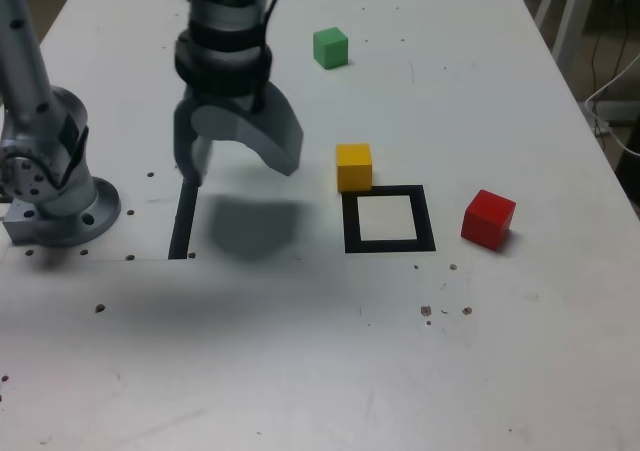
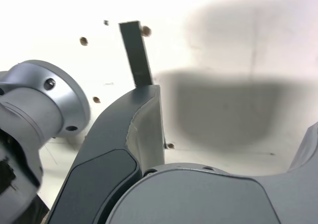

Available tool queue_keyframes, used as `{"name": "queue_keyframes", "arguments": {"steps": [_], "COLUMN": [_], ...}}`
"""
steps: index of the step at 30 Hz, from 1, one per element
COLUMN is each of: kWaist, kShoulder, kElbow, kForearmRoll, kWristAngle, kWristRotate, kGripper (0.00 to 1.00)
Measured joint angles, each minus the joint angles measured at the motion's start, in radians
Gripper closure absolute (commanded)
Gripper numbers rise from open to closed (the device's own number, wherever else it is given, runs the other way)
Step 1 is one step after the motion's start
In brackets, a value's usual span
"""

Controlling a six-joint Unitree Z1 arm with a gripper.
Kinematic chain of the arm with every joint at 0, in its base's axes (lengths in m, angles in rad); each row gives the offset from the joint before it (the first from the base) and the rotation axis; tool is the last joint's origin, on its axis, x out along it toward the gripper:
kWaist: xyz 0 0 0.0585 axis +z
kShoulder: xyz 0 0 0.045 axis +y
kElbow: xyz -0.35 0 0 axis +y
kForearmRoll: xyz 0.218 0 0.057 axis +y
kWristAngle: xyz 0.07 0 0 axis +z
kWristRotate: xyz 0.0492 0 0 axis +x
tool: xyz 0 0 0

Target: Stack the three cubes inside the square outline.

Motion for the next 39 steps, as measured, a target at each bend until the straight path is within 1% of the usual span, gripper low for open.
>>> {"name": "queue_keyframes", "arguments": {"steps": [7, 15, 17, 19, 21, 26, 39], "kWaist": [-0.076, -0.127, -0.136, -0.141, -0.150, -0.160, -0.211], "kShoulder": [0.081, 0.133, 0.149, 0.158, 0.177, 0.214, 0.356], "kElbow": [-0.116, -0.232, -0.269, -0.286, -0.326, -0.384, -0.590], "kForearmRoll": [0.042, 0.082, 0.101, 0.106, 0.125, 0.140, 0.204], "kWristAngle": [0.006, 0.041, 0.057, 0.062, 0.079, 0.093, 0.116], "kWristRotate": [-0.009, -0.001, 0.009, 0.014, 0.033, 0.069, 0.166], "kGripper": [0.01, 0.01, 0.01, 0.01, 0.01, 0.01, 0.01]}}
